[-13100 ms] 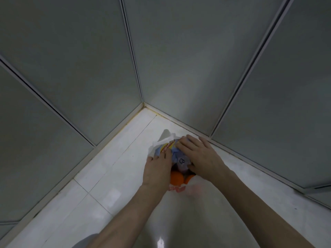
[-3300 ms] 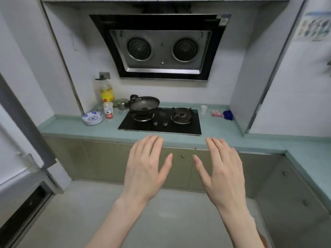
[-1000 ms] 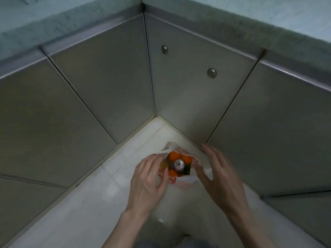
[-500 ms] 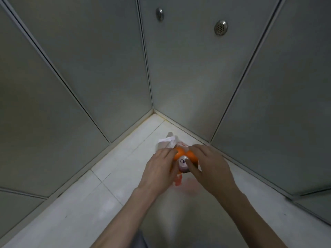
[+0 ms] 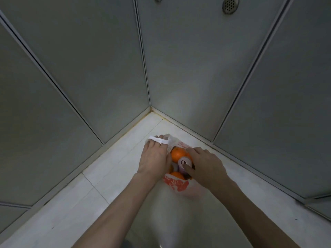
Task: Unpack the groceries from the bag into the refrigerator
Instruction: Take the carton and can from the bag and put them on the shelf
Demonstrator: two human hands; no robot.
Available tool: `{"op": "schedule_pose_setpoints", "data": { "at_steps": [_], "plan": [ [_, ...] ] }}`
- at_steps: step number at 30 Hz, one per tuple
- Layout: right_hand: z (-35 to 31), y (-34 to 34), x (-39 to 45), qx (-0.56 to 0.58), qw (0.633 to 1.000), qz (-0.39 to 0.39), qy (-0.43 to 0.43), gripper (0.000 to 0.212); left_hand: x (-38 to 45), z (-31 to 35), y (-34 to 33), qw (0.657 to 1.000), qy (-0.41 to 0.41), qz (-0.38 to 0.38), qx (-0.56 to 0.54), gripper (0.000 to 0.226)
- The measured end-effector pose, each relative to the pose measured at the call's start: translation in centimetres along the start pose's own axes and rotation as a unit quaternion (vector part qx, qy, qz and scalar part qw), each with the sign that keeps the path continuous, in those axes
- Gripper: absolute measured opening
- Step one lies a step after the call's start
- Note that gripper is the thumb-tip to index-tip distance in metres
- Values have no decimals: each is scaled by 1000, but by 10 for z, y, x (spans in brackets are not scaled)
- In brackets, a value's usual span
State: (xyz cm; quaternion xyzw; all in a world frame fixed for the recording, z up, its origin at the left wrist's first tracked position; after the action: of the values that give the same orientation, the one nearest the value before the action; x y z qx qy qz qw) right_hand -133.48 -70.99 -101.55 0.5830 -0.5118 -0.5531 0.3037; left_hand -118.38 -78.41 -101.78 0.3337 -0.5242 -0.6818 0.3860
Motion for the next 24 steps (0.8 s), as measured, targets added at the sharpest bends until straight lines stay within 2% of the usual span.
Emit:
{"op": "schedule_pose_setpoints", "data": {
  "at_steps": [4,6,7,8,10,12,15,17,21,24],
  "plan": [
    [9,-14,19,72,995,-67,-21,54,8,-7,6,1000,15,8,-15,60],
    [9,-17,25,90,993,-75,8,33,8,-6,8,999,16,12,-25,50],
    [11,-18,28,91,993,-73,13,30,7,-5,8,1000,12,11,-23,39],
    [14,-21,31,101,992,-73,13,32,7,-3,8,1000,9,6,-19,30],
    [20,-25,37,116,992,-50,17,50,7,-1,7,1000,7,-11,-15,24],
    [26,-25,41,107,994,-7,33,70,9,1,2,999,-11,-25,-31,27],
    [37,-29,49,88,996,22,24,85,15,7,-3,992,-44,-39,-110,30],
    [43,-31,55,38,999,31,24,91,20,7,-2,990,-73,-28,-121,42],
    [48,-28,57,-42,998,42,30,99,35,-1,-6,992,-124,-32,8,62],
    [55,-27,61,-80,996,38,32,108,43,-15,-13,987,-124,-49,91,75]
  ]
}}
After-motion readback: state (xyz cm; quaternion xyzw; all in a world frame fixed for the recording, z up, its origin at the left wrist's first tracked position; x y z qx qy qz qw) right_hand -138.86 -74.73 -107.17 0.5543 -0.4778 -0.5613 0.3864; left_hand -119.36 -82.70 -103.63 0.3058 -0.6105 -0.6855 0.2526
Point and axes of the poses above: each hand's wrist, its own x-axis towards the middle knuckle, its own y-axis out of the back of the hand, z = x × y, the point moved 4 cm from there along x, towards the middle knuckle, and after that the axes turned 2 degrees about -z, right-handed, at the moved point
